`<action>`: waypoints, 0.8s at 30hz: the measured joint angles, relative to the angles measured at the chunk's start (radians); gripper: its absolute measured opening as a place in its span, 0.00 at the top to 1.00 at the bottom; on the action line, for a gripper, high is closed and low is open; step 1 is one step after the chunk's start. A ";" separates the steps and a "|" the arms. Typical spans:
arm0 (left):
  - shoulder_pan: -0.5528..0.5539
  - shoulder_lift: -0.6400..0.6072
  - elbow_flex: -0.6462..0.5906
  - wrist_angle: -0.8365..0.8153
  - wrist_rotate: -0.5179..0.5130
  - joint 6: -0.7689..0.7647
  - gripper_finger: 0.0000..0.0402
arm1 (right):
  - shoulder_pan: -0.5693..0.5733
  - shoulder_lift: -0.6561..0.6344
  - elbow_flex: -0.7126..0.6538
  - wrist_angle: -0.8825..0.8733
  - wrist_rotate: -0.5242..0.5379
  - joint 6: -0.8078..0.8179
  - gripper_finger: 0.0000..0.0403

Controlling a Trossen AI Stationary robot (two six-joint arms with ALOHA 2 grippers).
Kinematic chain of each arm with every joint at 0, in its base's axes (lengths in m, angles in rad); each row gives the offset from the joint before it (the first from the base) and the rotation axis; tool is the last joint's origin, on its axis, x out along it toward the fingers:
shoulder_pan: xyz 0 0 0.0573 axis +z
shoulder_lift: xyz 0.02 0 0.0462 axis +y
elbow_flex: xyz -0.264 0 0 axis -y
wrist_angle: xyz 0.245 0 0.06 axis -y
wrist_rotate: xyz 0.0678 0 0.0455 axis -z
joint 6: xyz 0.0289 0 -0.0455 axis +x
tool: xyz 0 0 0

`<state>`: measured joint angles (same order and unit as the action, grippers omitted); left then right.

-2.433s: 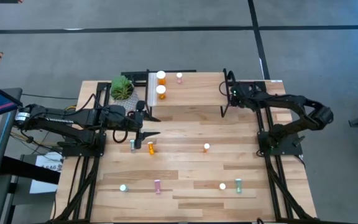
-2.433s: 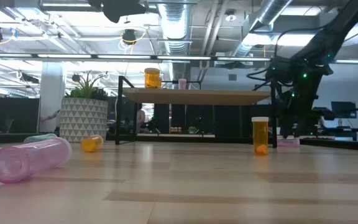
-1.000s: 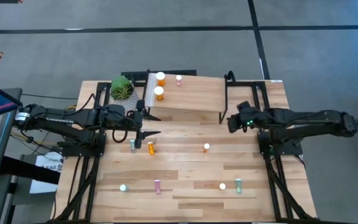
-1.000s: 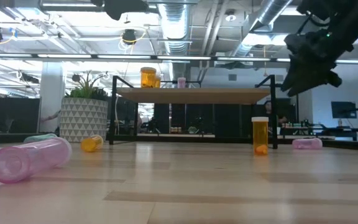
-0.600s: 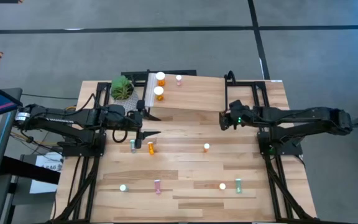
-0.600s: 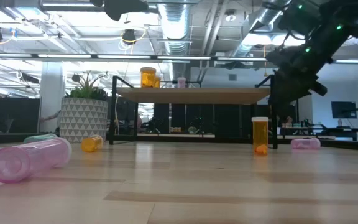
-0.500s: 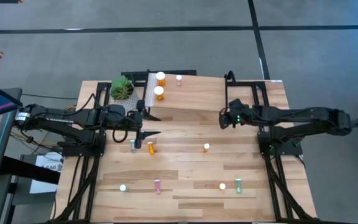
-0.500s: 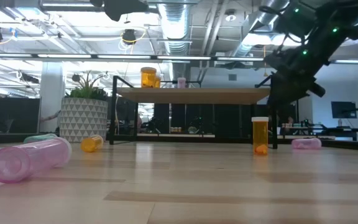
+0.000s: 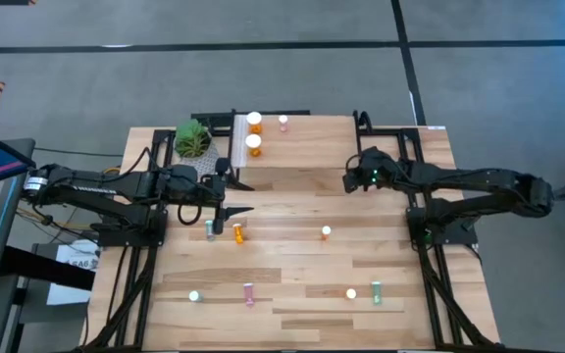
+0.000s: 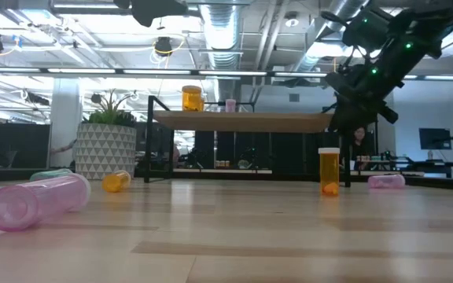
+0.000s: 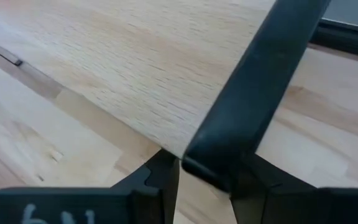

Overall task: Pick and place medicine bottles onto shelf by color
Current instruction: Adjust the shelf

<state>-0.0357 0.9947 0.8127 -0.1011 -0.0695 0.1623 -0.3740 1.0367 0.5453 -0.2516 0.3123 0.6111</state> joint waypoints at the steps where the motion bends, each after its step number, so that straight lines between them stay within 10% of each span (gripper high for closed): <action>1: 0.000 0.000 0.000 -0.001 0.000 0.000 0.47 | -0.008 0.000 0.000 0.010 -0.009 -0.009 0.66; 24: 0.000 0.000 0.000 -0.017 -0.010 -0.020 0.47 | -0.016 -0.003 0.002 -0.046 -0.094 -0.033 0.50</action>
<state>-0.0357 0.9951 0.8127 -0.1181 -0.0795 0.1422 -0.3902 1.0335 0.5472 -0.2978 0.2185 0.5783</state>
